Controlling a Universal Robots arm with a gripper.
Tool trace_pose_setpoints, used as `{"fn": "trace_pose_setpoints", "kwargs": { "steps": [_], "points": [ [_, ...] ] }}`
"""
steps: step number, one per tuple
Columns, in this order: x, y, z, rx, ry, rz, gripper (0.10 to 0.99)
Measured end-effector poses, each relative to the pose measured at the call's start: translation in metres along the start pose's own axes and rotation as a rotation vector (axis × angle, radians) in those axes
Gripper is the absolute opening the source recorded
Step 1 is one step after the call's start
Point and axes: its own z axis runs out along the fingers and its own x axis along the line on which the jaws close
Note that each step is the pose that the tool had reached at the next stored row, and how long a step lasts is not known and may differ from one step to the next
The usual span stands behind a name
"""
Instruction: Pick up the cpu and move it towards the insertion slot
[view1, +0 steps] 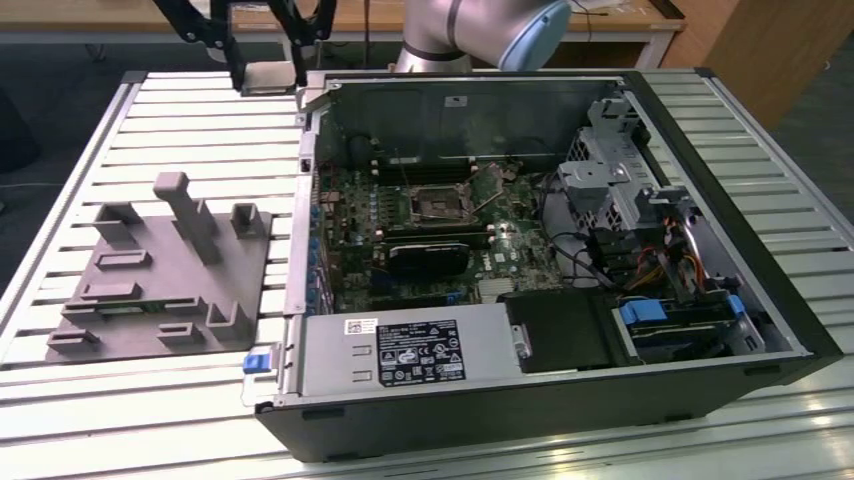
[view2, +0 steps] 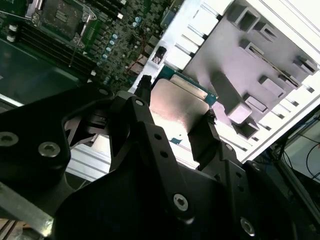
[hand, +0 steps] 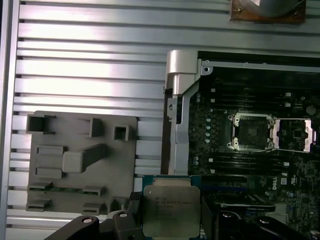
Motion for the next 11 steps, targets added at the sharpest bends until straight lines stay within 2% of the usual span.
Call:
{"fn": "trace_pose_setpoints", "kwargs": {
  "steps": [3, 11],
  "points": [
    [-0.0096, 0.0001, 0.0, 0.0, 0.0, 0.0, 0.545],
    [-0.0267, 0.0005, 0.0, 0.0, 0.0002, 0.0, 0.545]
  ]
}}
